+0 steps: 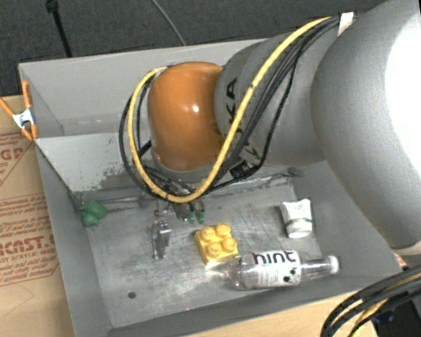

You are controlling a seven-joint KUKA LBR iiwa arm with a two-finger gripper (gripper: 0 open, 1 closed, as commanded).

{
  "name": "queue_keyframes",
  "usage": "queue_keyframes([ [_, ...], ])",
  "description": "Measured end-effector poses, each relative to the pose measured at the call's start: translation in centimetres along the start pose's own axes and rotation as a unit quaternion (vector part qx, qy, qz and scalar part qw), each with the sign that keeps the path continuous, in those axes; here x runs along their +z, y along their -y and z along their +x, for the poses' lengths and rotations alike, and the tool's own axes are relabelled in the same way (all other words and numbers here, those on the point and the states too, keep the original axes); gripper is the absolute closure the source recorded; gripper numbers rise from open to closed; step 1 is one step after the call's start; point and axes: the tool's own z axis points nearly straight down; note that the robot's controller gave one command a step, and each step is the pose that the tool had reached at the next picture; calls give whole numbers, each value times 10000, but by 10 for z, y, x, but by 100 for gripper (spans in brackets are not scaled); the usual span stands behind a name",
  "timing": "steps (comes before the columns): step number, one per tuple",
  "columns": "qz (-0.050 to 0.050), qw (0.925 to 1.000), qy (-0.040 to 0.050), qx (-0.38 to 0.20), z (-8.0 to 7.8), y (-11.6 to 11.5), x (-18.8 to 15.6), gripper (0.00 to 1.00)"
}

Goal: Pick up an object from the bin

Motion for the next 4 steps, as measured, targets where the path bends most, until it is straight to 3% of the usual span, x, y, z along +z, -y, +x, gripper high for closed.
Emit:
queue_keyframes([
  [1,0,10000,0,1,0,0,0,0],
  [2,0,9998,21,-214,21,12,12,0],
  [3,4,9972,-6,-749,20,56,24,0],
  [4,3,9981,8,-617,53,85,45,0],
])
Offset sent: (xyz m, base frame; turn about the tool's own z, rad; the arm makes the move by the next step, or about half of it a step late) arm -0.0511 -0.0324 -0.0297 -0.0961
